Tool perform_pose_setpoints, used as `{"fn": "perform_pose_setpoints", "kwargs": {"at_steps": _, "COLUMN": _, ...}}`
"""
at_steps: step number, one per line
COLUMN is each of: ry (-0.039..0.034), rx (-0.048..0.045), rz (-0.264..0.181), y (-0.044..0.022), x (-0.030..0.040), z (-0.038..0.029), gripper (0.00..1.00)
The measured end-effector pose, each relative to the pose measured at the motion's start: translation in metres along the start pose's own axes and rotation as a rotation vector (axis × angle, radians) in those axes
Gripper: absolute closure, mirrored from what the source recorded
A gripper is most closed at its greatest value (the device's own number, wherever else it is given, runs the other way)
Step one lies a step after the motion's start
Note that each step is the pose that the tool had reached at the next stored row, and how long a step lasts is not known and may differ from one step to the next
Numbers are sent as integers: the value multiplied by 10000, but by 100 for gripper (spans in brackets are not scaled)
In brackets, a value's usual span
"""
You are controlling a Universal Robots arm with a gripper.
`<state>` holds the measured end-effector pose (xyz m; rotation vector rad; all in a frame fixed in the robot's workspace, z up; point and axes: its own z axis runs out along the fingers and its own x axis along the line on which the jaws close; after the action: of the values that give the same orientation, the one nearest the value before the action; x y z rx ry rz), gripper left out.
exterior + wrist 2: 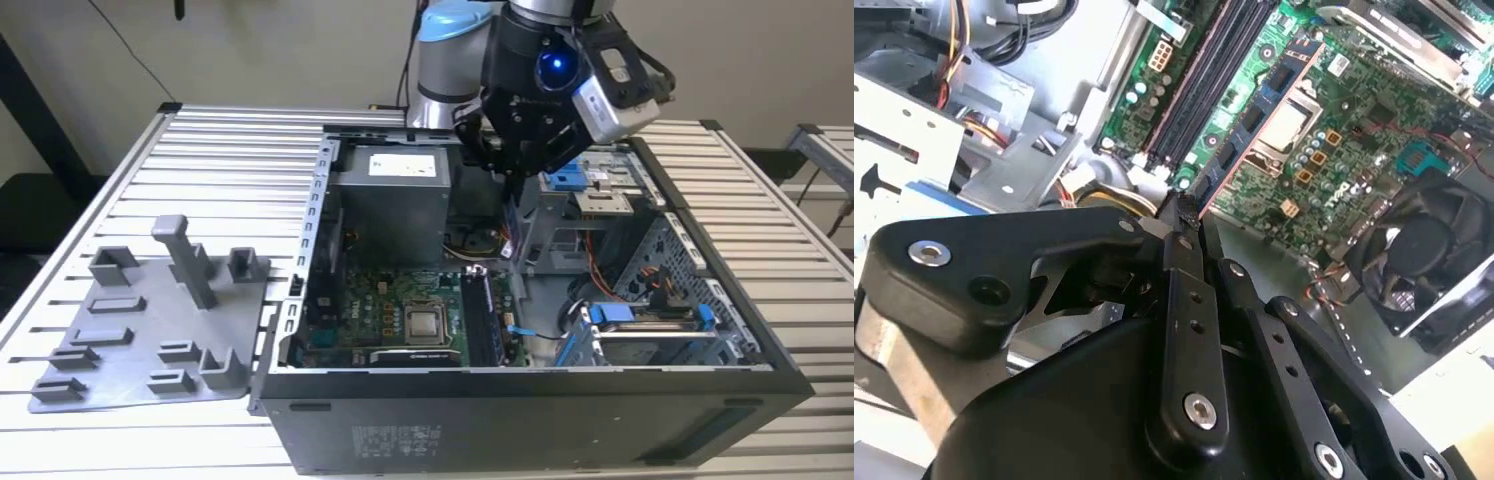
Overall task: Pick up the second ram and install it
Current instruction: 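Insert the second ram into the second slot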
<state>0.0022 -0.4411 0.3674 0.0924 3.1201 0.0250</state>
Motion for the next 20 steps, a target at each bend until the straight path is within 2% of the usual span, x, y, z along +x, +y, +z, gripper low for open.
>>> {"fn": "perform_pose_setpoints", "kwargs": {"at_steps": 9, "ry": 0, "rx": 0, "rz": 0, "y": -92, "x": -16, "z": 74, "gripper": 86}}
{"fn": "perform_pose_setpoints", "kwargs": {"at_steps": 20, "ry": -1, "rx": -1, "rz": -1, "y": -108, "x": -12, "z": 174, "gripper": 86}}
